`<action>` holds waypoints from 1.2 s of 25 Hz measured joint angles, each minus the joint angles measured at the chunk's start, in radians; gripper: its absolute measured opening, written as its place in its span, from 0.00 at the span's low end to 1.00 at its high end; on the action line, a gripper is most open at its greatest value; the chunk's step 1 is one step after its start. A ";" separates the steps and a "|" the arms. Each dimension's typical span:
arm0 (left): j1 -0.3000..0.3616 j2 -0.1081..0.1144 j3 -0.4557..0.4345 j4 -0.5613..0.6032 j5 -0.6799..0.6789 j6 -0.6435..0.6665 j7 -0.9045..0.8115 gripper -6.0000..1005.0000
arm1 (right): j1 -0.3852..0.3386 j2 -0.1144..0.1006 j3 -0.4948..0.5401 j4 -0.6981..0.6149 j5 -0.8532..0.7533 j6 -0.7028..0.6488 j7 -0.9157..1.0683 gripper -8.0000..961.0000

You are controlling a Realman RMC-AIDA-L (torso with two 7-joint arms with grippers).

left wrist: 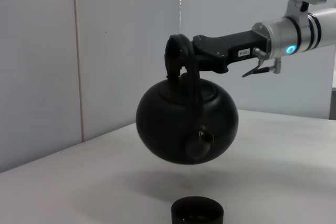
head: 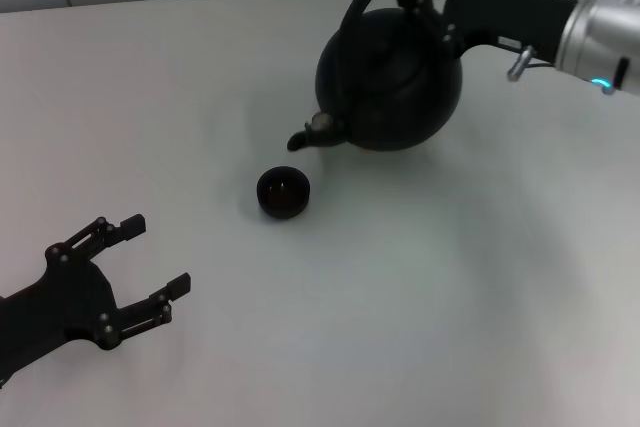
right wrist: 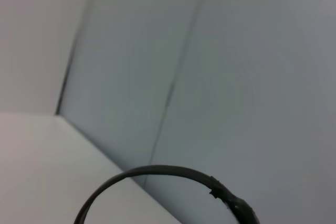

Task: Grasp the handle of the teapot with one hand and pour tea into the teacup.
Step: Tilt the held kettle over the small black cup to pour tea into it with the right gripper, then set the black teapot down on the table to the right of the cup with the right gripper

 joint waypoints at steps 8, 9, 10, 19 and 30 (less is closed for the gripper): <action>-0.002 0.000 0.000 0.000 0.000 0.004 -0.001 0.86 | -0.109 -0.001 0.003 0.003 0.153 0.002 0.112 0.11; -0.002 0.000 0.000 0.000 0.000 0.004 -0.001 0.86 | -0.124 -0.001 0.004 0.004 0.170 0.001 0.113 0.11; -0.002 0.000 0.000 0.001 0.000 0.004 -0.001 0.86 | -0.134 -0.001 0.004 0.005 0.182 0.001 0.113 0.11; -0.005 0.000 0.004 0.002 0.000 0.007 -0.001 0.86 | -0.204 0.002 0.006 0.035 0.227 0.005 0.103 0.12; -0.005 0.000 0.006 0.002 0.000 0.019 0.001 0.86 | -0.215 0.003 0.069 0.146 0.231 0.010 -0.032 0.12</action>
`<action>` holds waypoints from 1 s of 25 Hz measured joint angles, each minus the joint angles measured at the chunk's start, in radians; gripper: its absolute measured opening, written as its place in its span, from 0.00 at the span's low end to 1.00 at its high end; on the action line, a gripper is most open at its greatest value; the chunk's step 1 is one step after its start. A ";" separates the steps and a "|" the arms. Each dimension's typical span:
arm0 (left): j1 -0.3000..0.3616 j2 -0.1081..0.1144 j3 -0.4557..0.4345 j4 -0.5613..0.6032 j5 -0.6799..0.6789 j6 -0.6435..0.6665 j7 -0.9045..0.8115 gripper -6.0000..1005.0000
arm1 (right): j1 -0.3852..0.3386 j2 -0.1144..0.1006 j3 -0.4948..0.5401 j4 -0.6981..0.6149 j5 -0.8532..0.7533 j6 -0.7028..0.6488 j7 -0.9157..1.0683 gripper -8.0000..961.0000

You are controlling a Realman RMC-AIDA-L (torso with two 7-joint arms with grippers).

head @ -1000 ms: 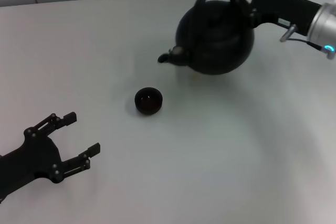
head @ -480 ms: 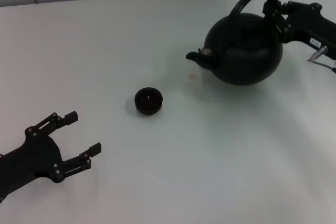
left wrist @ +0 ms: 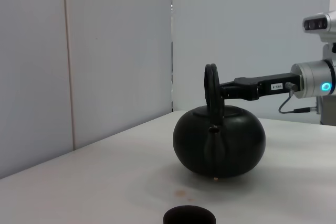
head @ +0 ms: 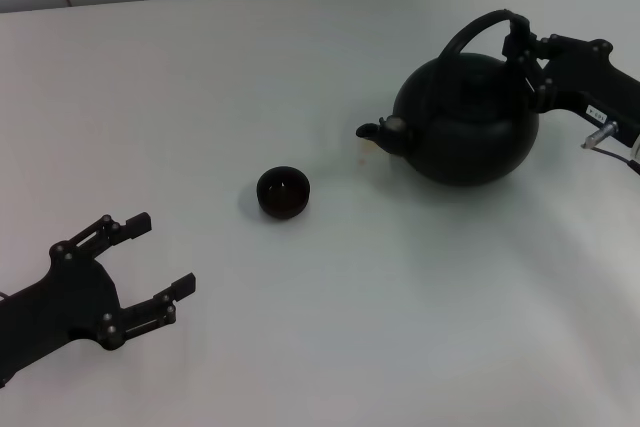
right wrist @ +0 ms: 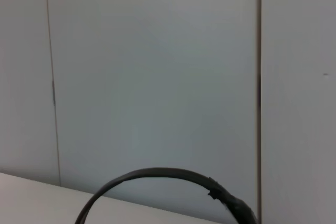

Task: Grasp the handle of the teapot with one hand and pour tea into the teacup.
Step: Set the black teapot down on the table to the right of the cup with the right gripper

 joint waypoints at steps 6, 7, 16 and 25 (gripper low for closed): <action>0.002 0.000 0.000 0.003 0.001 0.002 0.000 0.86 | 0.000 0.000 0.002 0.013 0.000 0.000 -0.015 0.13; 0.002 0.000 0.000 0.003 0.001 0.002 0.000 0.86 | 0.000 0.000 0.001 0.015 0.000 0.000 -0.015 0.13; 0.005 0.001 -0.002 0.003 0.003 0.005 -0.001 0.86 | 0.001 0.000 -0.003 0.020 0.000 0.000 -0.015 0.13; 0.008 0.002 -0.005 0.003 0.002 0.009 -0.001 0.86 | -0.009 0.001 0.007 0.021 0.000 -0.010 -0.035 0.35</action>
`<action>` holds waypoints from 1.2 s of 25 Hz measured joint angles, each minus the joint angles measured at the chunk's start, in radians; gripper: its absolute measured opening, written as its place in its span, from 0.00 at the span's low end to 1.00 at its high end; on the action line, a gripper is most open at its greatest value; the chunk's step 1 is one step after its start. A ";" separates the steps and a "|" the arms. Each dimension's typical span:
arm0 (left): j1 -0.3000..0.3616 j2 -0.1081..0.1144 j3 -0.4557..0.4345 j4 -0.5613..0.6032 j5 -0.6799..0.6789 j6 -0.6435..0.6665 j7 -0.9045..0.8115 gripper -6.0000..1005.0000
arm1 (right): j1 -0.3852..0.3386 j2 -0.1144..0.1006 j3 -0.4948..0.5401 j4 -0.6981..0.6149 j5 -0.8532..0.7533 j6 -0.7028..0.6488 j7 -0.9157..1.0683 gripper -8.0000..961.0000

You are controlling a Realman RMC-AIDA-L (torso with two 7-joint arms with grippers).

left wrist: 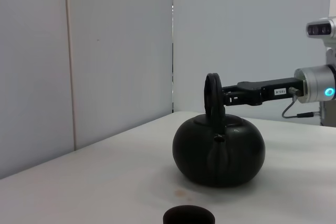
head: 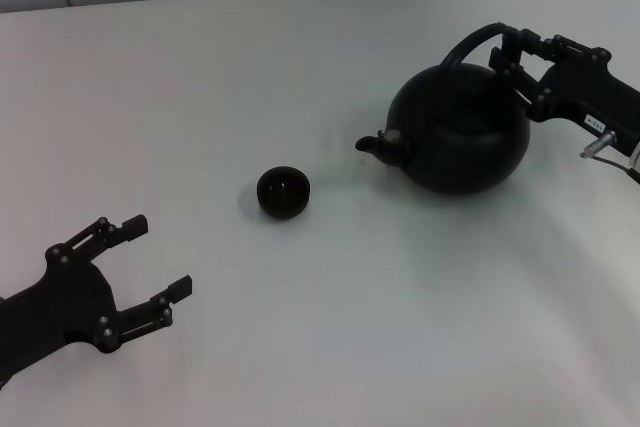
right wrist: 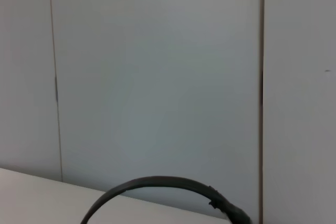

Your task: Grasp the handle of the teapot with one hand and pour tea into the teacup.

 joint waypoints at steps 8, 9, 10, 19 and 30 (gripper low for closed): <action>0.002 0.000 -0.001 0.000 0.000 0.003 0.000 0.86 | -0.054 -0.001 0.002 -0.012 0.000 -0.087 -0.003 0.52; 0.002 0.000 -0.001 0.000 0.000 0.005 0.000 0.86 | -0.070 -0.002 0.002 -0.014 0.000 -0.108 -0.004 0.55; 0.003 0.000 -0.001 -0.001 0.000 0.007 0.000 0.86 | -0.090 -0.003 0.002 -0.018 0.000 -0.129 -0.005 0.57; 0.001 0.000 -0.001 -0.002 0.005 0.010 0.000 0.86 | -0.223 -0.002 0.083 -0.009 0.000 -0.285 -0.078 0.66; -0.041 0.011 0.010 0.002 0.036 0.026 -0.034 0.86 | -0.166 -0.090 0.021 -0.177 -0.266 -0.492 0.253 0.66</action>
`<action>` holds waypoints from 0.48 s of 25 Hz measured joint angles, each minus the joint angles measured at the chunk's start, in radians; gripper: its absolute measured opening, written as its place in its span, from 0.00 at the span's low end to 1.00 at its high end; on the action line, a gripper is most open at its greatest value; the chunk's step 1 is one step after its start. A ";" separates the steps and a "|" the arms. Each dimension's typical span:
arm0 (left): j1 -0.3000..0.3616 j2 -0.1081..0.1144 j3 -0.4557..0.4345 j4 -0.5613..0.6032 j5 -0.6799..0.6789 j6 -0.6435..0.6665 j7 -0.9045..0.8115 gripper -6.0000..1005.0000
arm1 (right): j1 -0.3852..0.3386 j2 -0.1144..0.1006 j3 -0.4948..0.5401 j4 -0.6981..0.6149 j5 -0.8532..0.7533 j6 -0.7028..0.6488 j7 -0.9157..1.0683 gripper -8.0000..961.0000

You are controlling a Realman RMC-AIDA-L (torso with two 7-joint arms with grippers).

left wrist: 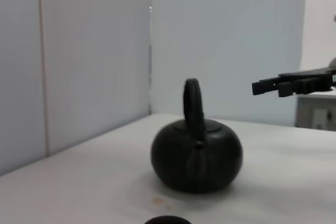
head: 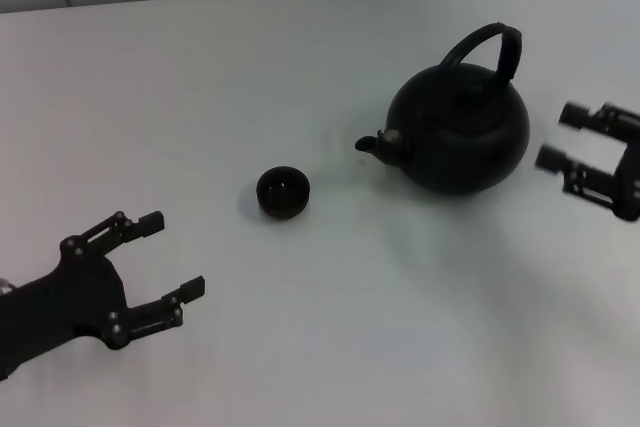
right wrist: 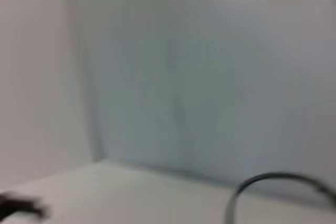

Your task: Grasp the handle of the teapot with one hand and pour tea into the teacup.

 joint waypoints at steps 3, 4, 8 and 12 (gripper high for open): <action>-0.031 0.020 0.000 0.008 0.035 0.003 -0.055 0.86 | 0.063 -0.043 -0.002 -0.060 -0.142 -0.074 0.121 0.66; -0.039 0.025 0.001 0.011 0.045 0.005 -0.072 0.86 | 0.088 -0.053 -0.003 -0.080 -0.188 -0.094 0.151 0.66; -0.070 0.044 0.001 0.033 0.086 0.019 -0.141 0.86 | 0.171 -0.068 -0.004 -0.152 -0.332 -0.150 0.205 0.66; -0.094 0.054 0.001 0.070 0.130 0.049 -0.224 0.86 | 0.212 -0.058 -0.010 -0.203 -0.417 -0.159 0.210 0.66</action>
